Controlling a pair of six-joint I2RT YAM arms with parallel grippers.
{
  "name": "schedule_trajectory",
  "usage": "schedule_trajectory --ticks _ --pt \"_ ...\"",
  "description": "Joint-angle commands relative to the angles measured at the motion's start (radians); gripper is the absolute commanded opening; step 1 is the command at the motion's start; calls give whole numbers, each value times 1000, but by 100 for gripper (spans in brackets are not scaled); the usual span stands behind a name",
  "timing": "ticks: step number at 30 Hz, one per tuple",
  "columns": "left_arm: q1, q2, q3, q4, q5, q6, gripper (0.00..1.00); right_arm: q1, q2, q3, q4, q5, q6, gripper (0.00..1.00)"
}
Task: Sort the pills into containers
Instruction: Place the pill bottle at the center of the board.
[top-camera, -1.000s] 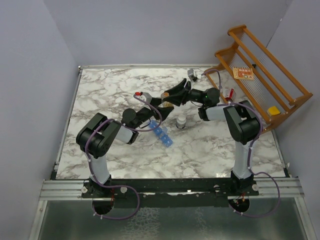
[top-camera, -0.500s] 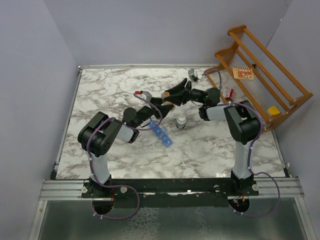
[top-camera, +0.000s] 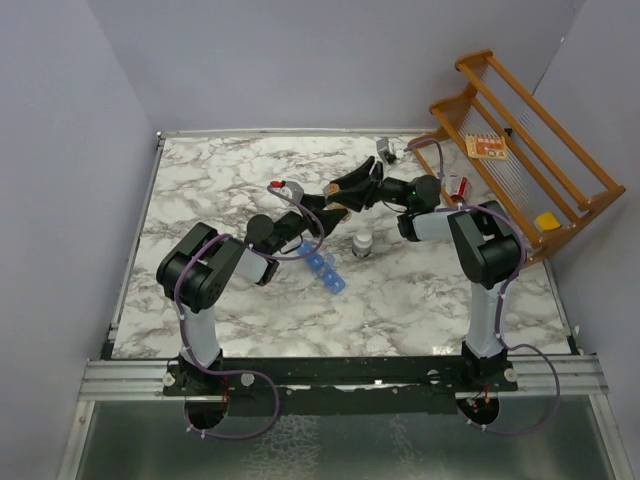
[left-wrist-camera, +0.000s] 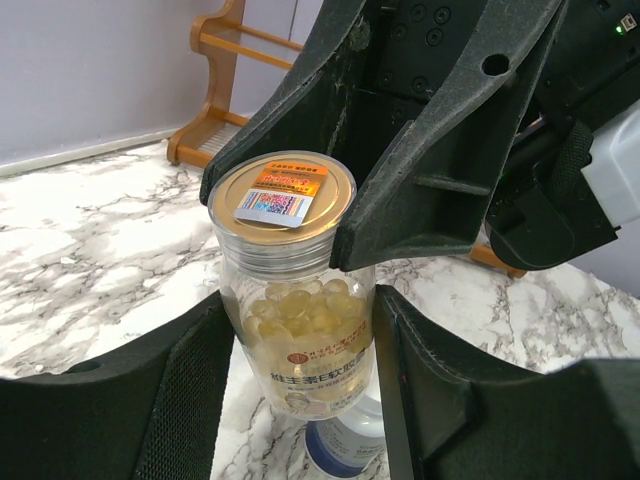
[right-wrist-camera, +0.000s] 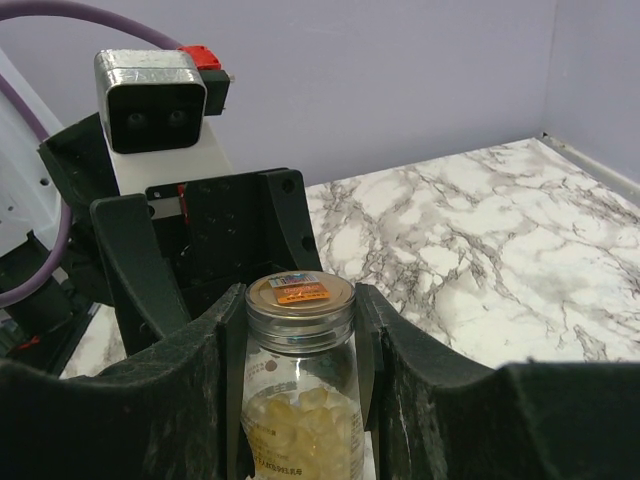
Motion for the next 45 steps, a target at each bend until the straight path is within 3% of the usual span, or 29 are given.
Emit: schedule_trajectory --ticks 1,3,6,10,21,27,34,40,45 --pt "-6 -7 11 85 55 3 12 15 8 -3 328 -24 5 30" --pt "-6 -7 8 80 62 5 12 15 11 -2 328 -21 6 39" --pt "-6 -6 3 73 70 10 12 14 10 -3 327 -18 2 63" --pt "-6 -7 2 37 76 32 11 15 6 3 327 -21 0 81" --pt "-6 -34 -32 -85 -11 184 14 15 -60 3 323 2 -42 83" --pt "3 21 -42 -33 -98 272 16 15 -188 -87 233 86 -202 84" --pt "61 124 -32 42 -177 278 17 14 -435 -274 20 289 -451 85" --pt "130 185 -14 98 -185 248 17 15 -596 -373 -137 399 -515 85" --pt "152 181 4 44 -192 290 17 15 -685 -427 -275 453 -563 85"
